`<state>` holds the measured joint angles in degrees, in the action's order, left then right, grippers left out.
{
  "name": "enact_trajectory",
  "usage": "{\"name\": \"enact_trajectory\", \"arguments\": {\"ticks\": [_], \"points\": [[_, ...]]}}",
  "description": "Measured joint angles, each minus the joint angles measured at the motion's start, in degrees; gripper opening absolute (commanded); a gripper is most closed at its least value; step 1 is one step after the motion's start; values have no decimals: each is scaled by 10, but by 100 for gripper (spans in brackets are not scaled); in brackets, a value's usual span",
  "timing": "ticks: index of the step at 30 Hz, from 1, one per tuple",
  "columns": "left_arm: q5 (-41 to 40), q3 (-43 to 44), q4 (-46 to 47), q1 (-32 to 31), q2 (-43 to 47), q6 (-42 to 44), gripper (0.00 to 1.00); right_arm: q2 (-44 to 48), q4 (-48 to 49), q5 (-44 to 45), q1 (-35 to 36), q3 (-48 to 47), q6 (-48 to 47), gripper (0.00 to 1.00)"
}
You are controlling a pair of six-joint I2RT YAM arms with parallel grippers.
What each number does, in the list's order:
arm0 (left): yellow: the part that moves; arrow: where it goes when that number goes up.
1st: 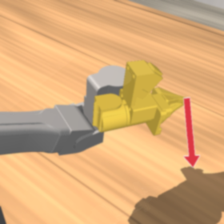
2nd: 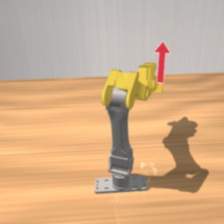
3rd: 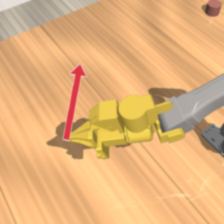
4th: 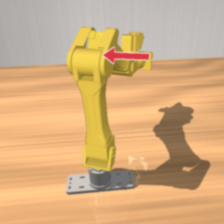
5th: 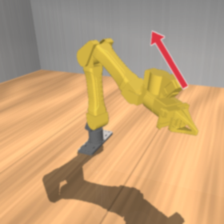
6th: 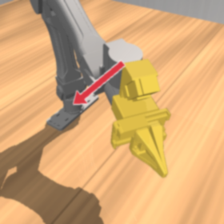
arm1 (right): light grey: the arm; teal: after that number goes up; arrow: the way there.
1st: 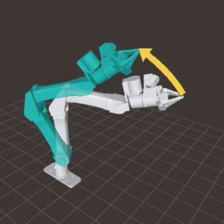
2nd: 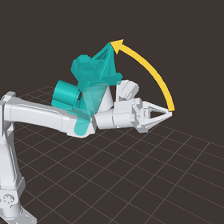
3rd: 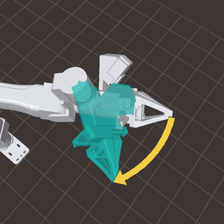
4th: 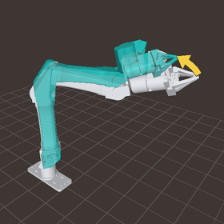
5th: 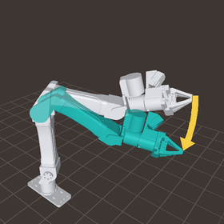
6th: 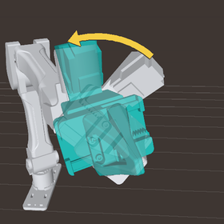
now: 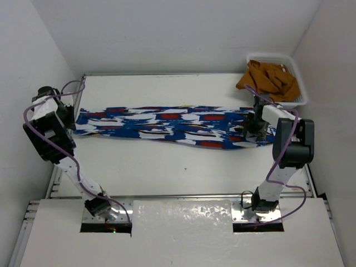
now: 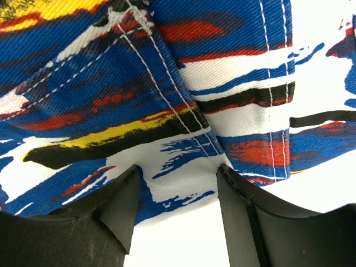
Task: Fold and stack the trousers
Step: Fold the trousers
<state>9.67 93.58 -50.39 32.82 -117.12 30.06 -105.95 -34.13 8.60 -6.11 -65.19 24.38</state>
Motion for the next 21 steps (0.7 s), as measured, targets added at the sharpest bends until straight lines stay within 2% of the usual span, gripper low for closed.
{"name": "enact_trajectory", "arguments": {"ticks": [3,6,13,21], "points": [[10,16,13,0,0,-2,0,0,0,0,0,0,0,56],[36,74,15,-5,-3,-15,0,0,0,-1,0,0,0,56],[55,187,72,-68,-3,-47,0,-1,-1,-3,0,0,0,56],[54,210,145,-89,-5,-82,0,-4,-2,-3,0,-2,0,56]]}}
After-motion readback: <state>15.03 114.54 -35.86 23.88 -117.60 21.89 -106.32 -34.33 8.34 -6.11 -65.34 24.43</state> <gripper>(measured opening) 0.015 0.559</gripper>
